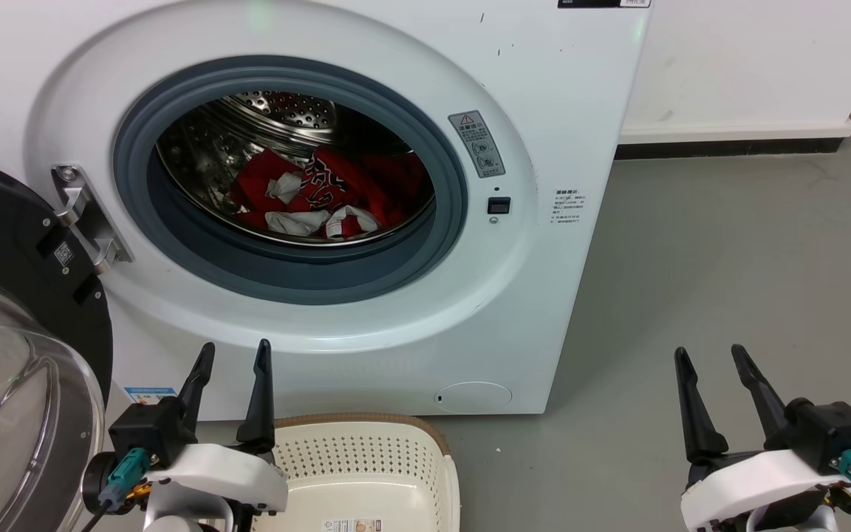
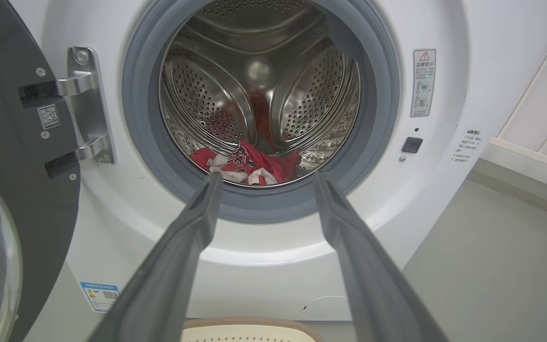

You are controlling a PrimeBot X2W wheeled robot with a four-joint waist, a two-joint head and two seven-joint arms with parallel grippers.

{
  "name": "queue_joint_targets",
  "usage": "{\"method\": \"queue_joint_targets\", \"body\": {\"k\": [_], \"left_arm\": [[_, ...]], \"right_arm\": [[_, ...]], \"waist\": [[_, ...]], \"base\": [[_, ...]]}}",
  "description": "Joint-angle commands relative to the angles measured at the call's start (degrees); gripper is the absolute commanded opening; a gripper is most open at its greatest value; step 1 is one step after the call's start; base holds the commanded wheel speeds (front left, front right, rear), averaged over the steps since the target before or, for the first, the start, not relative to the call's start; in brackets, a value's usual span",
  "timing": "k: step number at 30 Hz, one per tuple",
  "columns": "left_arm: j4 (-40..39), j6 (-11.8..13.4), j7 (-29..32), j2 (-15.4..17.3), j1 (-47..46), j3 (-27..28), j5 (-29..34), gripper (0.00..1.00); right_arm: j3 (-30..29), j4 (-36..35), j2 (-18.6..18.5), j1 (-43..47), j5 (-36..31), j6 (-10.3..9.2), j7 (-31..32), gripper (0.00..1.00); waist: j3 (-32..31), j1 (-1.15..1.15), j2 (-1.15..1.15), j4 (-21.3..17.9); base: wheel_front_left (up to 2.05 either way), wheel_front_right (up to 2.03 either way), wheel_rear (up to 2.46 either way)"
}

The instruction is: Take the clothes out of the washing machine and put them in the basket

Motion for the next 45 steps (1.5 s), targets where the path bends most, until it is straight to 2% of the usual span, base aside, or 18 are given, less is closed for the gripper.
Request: {"method": "queue_joint_targets", "body": {"k": [1,26,45], "left_arm": [[-0.1,0.3,-0.5,0.3,-0.9,0.0,1.3,1.0],[2.0,0.9,-3.5,0.0,-0.9,0.6,12.2,1.0],[3.4,0.4,-3.5,-0.6,-1.2,1.8,11.7,1.0]], "right_arm": [[0.0,-0.5,-0.1,0.5,-1.2,0.0,-0.4,1.0],[0.0,-0.6,-0.1,1.2,-11.0,-0.01,-2.4,1.0],[0.0,0.7,-0.1,0.5,-9.2,-0.01,-2.6,1.0]], "waist": [[0.0,0.0,0.0,0.0],[0.3,0.0,0.0,-0.4],[0.4,0.0,0.0,-0.5]], "base": [[0.0,0.0,0.0],[0.0,0.0,0.0],[0.0,0.0,0.0]]}}
